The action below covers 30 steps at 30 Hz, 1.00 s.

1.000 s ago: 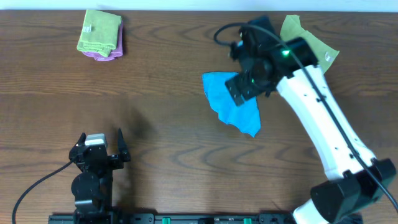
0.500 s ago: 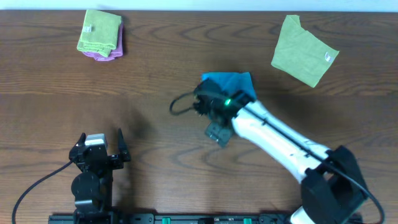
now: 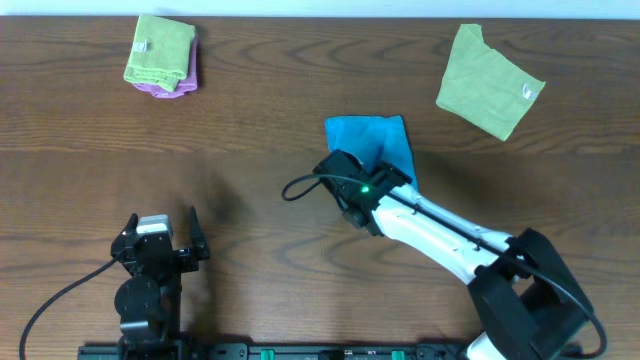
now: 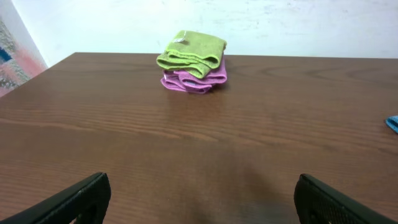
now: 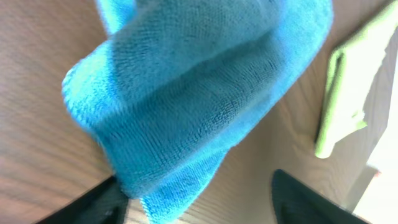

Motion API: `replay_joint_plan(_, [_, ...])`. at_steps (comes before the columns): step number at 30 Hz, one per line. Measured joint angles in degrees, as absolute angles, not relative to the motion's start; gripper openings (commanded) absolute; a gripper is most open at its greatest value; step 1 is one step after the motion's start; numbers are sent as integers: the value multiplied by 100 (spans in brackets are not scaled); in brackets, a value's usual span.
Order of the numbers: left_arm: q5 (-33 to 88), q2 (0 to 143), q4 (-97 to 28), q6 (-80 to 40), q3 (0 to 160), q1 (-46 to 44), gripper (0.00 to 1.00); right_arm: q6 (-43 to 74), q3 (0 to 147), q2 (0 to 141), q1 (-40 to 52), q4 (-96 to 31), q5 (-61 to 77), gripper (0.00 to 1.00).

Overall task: Fold the cloth
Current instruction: 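Drag the blue cloth toward table center and release it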

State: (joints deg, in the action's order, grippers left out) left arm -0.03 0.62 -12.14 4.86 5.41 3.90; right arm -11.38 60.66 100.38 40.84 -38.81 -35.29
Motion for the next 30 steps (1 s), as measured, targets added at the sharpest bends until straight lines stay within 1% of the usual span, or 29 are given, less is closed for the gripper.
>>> replay_joint_plan(1, [-3, 62, -1214, 486, 541, 390, 95, -1131, 6066, 10060, 4038, -3861, -3557, 50])
replay_joint_plan(2, [-3, 62, -1214, 486, 541, 390, 95, -1074, 6066, 10110, 3986, -3844, -3577, 17])
replay_joint_plan(3, [-5, 62, -1216, 486, 541, 390, 95, -1118, 6066, 10171, 3955, -3841, -3586, 1])
replay_joint_plan(8, [-3, 62, -1214, 486, 541, 390, 95, -1100, 6069, 10383, 3938, -3844, -3583, 1])
replay_joint_plan(11, [-3, 62, -1214, 486, 541, 390, 95, -1100, 6230, 10385, 4047, -4147, -3656, 1])
replay_joint_plan(13, [-5, 62, -1212, 486, 541, 390, 95, -1100, 6534, 10385, 4174, -4392, -3701, 1])
replay_joint_plan(16, [-5, 62, -1212, 486, 541, 390, 96, -1100, 7459, 10377, 4493, -5004, -3677, 1])
replay_joint_plan(22, [-5, 62, -1214, 486, 541, 390, 95, -1105, 9122, 10346, 5245, -5640, -2851, 1])
replay_joint_plan(25, [-5, 62, -1214, 486, 541, 390, 96, -1105, 9603, 10344, 5540, -5905, -2453, 1])
replay_joint_plan(30, [-5, 62, -1214, 486, 541, 390, 95, -1146, 10285, 10342, 5922, -6302, -1409, 1])
